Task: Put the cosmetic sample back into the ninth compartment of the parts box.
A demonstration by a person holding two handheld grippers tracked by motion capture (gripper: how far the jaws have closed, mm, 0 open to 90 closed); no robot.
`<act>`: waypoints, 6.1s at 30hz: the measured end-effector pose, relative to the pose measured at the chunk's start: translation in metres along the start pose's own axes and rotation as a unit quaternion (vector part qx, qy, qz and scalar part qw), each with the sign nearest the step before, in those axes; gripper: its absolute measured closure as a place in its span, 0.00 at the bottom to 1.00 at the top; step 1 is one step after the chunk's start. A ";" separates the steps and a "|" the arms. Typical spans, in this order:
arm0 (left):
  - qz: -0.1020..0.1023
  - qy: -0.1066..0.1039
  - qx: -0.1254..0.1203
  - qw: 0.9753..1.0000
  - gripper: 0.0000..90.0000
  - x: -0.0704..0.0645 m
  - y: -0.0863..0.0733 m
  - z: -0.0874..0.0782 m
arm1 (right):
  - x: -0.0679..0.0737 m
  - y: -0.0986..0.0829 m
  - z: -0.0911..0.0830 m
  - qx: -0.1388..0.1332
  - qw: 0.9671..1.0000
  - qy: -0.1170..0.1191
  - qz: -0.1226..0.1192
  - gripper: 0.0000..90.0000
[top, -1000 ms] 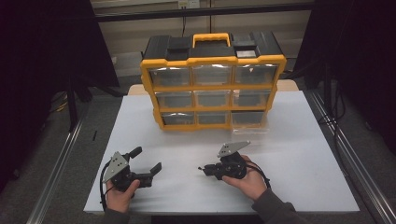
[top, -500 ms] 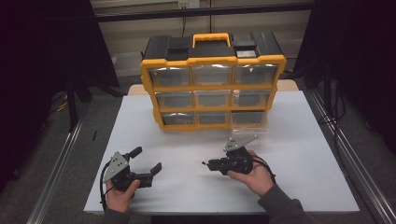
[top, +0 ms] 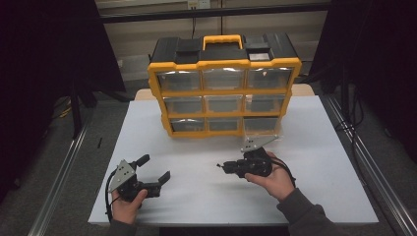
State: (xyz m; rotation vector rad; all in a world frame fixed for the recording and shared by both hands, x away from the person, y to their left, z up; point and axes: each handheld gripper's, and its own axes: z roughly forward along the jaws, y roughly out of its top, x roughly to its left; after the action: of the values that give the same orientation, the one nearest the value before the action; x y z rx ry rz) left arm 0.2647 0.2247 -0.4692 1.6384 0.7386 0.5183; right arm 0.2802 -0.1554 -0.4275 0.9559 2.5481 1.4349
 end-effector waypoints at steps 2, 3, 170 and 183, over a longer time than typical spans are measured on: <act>-0.002 0.001 0.000 1.000 0.03 0.000 0.000 0.000 | -0.001 0.001 -0.002 0.001 1.000 0.000 -0.001 0.91; -0.002 -0.003 0.000 1.000 0.03 0.000 0.000 0.000 | -0.002 0.002 -0.003 0.000 1.000 0.000 -0.002 0.91; 0.006 -0.003 -0.003 1.000 0.03 -0.001 0.002 0.000 | -0.096 0.045 -0.077 -0.012 0.990 -0.137 0.019 0.91; 0.006 -0.005 -0.004 1.000 0.03 0.000 0.002 0.000 | -0.101 0.043 -0.074 -0.006 0.989 -0.144 0.020 0.91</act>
State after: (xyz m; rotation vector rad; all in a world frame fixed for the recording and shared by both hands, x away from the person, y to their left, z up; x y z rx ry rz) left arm 0.2649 0.2243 -0.4674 1.6374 0.7189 0.5208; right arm 0.3572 -0.2502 -0.3753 1.1274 2.3209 1.2157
